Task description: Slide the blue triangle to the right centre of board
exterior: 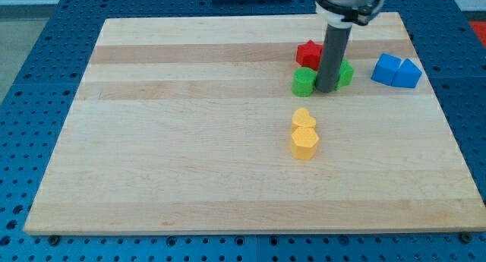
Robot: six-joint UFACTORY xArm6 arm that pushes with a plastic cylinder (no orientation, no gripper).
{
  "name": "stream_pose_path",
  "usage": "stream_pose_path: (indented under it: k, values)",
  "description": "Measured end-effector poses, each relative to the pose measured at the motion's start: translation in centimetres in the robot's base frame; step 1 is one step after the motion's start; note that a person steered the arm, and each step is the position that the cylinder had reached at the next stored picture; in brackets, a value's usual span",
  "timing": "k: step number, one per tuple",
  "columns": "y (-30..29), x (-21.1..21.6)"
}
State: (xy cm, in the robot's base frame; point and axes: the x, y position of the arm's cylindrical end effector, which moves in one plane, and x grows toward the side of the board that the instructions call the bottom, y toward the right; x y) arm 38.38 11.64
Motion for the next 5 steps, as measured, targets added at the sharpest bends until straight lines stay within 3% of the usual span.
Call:
stream_pose_path:
  k: [2,4,5]
  values:
    - [2.2,0.1]
    - [8.2,4.8]
    - [8.2,4.8]
